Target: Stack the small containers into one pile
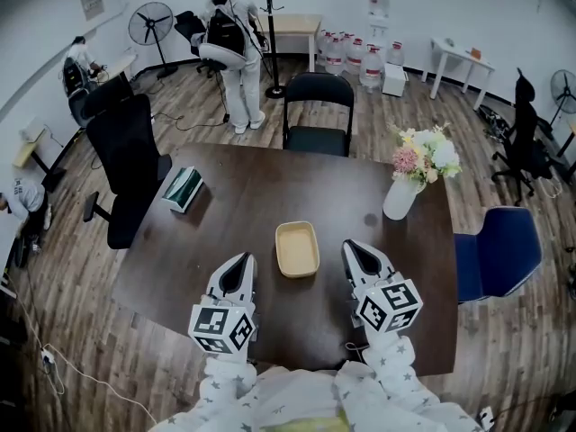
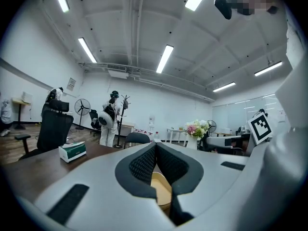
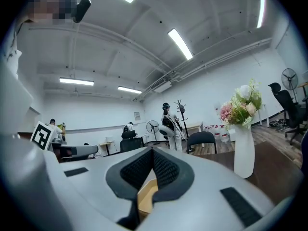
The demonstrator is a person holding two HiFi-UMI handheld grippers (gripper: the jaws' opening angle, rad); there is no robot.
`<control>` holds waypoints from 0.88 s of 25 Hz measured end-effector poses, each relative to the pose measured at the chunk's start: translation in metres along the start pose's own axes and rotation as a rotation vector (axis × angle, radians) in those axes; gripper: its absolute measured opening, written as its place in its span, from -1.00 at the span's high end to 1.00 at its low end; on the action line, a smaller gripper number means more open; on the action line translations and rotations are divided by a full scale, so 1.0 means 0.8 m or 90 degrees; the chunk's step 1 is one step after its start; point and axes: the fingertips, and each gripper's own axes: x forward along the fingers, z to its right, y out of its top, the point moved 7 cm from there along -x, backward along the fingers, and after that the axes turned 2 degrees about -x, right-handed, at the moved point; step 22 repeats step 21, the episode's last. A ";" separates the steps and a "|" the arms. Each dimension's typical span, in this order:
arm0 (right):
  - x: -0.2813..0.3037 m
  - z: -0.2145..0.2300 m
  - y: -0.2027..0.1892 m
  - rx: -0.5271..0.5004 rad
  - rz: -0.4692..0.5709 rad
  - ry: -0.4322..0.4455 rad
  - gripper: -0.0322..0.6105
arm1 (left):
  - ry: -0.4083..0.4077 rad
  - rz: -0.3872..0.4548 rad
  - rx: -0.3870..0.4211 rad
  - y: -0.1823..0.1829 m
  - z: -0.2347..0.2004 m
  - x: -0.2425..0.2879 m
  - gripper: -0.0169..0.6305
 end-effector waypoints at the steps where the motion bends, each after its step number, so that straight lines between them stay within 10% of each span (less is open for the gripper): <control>1: -0.001 0.000 0.000 -0.002 -0.001 -0.001 0.83 | 0.002 0.000 0.000 0.000 0.000 -0.001 0.87; 22: -0.012 0.004 0.006 -0.027 0.005 -0.012 0.83 | 0.024 0.005 0.020 0.005 -0.001 -0.010 0.87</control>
